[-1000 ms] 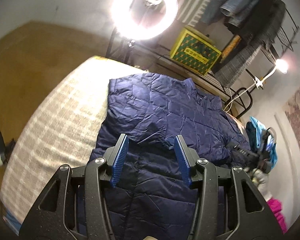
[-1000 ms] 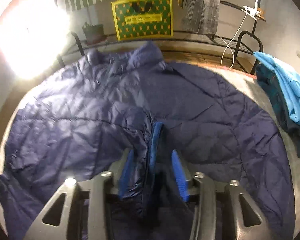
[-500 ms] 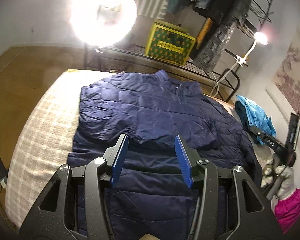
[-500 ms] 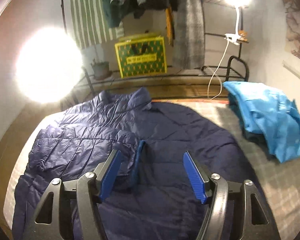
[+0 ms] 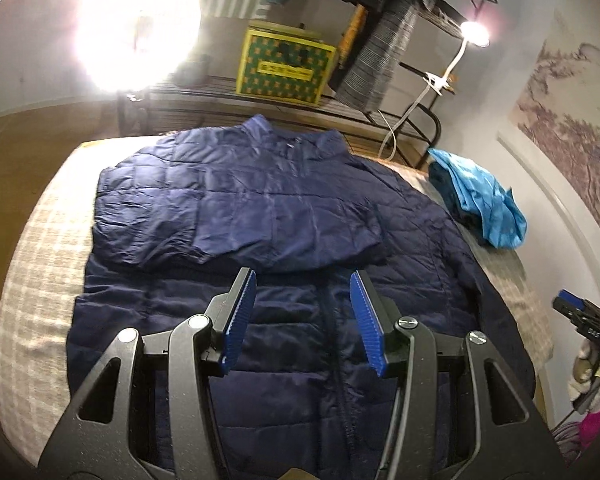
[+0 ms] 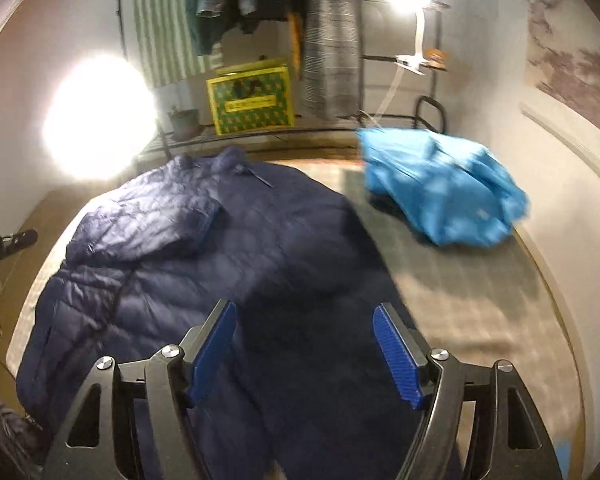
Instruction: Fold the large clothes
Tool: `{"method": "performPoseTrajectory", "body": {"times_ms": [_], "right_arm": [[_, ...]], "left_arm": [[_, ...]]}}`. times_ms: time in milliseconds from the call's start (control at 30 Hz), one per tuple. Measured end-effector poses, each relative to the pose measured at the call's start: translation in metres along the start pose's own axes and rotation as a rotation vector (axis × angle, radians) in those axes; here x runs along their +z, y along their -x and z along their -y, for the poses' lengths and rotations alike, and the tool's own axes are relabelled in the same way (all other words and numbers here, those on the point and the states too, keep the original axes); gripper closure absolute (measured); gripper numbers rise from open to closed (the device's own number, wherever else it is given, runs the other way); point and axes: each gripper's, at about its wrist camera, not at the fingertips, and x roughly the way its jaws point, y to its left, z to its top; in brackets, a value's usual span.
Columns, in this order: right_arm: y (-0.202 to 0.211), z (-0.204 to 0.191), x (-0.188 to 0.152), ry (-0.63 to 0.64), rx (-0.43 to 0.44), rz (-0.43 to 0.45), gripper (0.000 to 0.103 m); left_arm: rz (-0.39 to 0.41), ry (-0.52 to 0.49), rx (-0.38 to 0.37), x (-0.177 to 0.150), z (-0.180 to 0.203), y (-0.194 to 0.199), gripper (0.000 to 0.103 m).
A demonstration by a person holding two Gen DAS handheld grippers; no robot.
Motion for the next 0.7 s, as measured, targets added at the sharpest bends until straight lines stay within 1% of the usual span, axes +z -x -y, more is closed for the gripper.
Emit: {"method": "performPoseTrajectory", "body": {"times_ms": [100, 233, 300, 400, 533, 700], "right_arm": [[0.017, 0.035, -0.025, -0.051, -0.021, -0.032, 0.043], [0.029, 0.077, -0.06, -0.136, -0.018, -0.083, 0.044], [0.028, 0.093, -0.078, -0.182, -0.002, -0.12, 0.044], [0.021, 0.122, -0.106, -0.276, -0.011, -0.17, 0.044], [0.006, 0.141, -0.131, -0.363, 0.006, -0.225, 0.044], [-0.014, 0.149, -0.144, -0.392, -0.032, -0.27, 0.044]], "left_arm": [[-0.022, -0.015, -0.012, -0.004, 0.012, -0.008, 0.053], [-0.044, -0.035, -0.019, -0.01, 0.024, -0.017, 0.053], [-0.054, -0.039, -0.018, -0.012, 0.028, -0.021, 0.053], [-0.068, -0.035, -0.025, -0.015, 0.032, -0.027, 0.053], [-0.082, -0.036, -0.019, -0.018, 0.031, -0.03, 0.053], [-0.081, -0.023, -0.017, -0.018, 0.025, -0.028, 0.053]]}}
